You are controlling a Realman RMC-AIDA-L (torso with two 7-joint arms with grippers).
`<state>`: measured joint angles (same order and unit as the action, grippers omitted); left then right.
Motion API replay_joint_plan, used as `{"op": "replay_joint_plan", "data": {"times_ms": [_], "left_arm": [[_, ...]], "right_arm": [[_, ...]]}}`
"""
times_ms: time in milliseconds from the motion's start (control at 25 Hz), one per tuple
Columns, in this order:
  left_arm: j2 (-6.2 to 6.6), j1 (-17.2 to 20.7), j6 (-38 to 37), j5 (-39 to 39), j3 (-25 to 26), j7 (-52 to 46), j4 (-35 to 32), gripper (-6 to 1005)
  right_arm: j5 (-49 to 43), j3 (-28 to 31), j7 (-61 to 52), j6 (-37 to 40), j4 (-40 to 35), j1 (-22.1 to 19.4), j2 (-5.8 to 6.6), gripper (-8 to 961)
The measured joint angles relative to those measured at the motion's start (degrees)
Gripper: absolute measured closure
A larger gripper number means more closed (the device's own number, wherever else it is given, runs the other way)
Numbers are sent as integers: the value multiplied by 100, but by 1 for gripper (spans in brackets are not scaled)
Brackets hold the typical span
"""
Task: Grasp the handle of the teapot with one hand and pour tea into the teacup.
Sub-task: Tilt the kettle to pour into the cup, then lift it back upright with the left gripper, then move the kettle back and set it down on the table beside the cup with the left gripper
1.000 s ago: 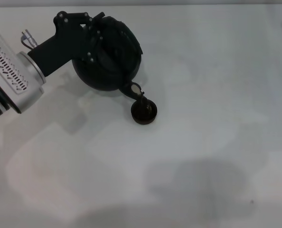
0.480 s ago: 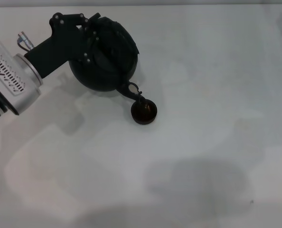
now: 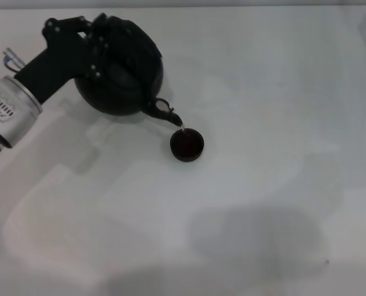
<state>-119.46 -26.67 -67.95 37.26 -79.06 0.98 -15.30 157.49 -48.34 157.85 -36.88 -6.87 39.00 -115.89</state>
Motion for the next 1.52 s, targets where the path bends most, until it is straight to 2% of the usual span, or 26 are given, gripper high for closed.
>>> {"op": "replay_joint_plan", "data": {"times_ms": [480, 880, 1160, 1520], "left_arm": [[0, 1, -10, -386, 11, -808, 149, 912], [-13, 69, -61, -1632, 2, -1943, 504, 912], [-99, 164, -63, -2689, -6, -2782, 843, 912], [-126, -2, 44, -2808, -48, -2838, 1148, 912]], "right_arm": [[0, 0, 3, 210, -20, 118, 5, 125], [28, 0, 1, 210, 10, 122, -4, 125], [29, 0, 0, 210, 11, 101, -2, 125], [28, 9, 1, 207, -10, 100, 19, 125]]}}
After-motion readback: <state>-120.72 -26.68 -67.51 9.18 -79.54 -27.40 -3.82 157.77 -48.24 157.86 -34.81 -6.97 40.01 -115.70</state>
